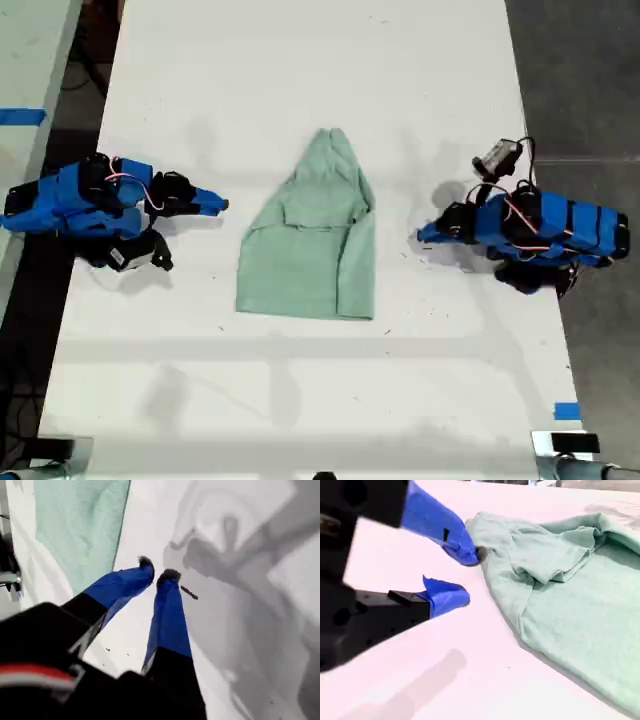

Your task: Fold t shirt

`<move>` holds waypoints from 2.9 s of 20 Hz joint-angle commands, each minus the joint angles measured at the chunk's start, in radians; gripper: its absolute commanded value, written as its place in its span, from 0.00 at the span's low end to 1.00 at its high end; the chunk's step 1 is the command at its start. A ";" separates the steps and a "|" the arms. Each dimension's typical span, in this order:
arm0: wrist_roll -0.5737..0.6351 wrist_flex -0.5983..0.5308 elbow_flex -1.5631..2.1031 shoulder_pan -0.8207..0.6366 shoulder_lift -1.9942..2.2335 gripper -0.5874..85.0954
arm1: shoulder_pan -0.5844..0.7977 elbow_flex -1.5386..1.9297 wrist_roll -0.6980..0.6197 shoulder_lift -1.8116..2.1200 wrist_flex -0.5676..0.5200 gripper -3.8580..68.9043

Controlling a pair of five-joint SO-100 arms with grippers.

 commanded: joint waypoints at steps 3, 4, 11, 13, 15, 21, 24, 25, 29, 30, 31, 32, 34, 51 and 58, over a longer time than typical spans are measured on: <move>0.078 -0.100 0.002 0.041 0.008 0.01 | -0.060 0.032 -0.046 0.015 -0.009 0.08; 0.078 -0.101 0.002 0.043 0.008 0.01 | -0.060 0.032 -0.046 0.015 -0.009 0.08; 0.155 -0.173 -0.238 0.081 -0.414 0.00 | -0.051 0.034 -0.043 0.015 -0.009 0.08; 0.112 -0.124 -0.517 0.138 -0.925 0.08 | -0.051 0.034 -0.043 0.015 -0.009 0.08; 0.069 -0.094 -0.724 0.195 -1.266 0.22 | -0.051 0.034 -0.043 0.015 -0.008 0.08; -0.037 -0.172 -0.844 0.249 -1.542 0.22 | -0.052 0.034 -0.043 0.015 -0.006 0.08; -0.043 -0.164 -0.962 0.258 -1.713 0.22 | -0.052 0.034 -0.043 0.015 -0.006 0.08; -0.051 -0.143 -1.019 0.262 -1.787 0.22 | -0.054 0.034 -0.041 0.015 -0.006 0.08; -0.058 -0.084 -1.149 0.256 -1.959 0.00 | -0.051 0.034 -0.041 0.015 -0.003 0.08; -0.103 -0.048 -1.158 0.250 -1.931 0.00 | -0.051 0.034 -0.043 0.015 -0.003 0.08; -0.137 0.006 -1.184 0.242 -1.891 0.00 | -0.051 0.034 -0.043 0.015 -0.003 0.08; -0.167 0.086 -1.236 0.232 -1.859 0.00 | -0.051 0.034 -0.043 0.015 -0.003 0.08; -0.192 0.272 -1.439 0.230 -1.848 0.00 | -0.051 0.034 -0.043 0.015 -0.003 0.08; 0.127 0.103 -2.279 0.235 -2.407 0.16 | -0.049 0.032 -0.043 0.015 -0.006 0.08; 0.198 0.219 -2.206 0.215 -2.186 0.00 | -0.051 0.032 -0.043 0.015 -0.006 0.08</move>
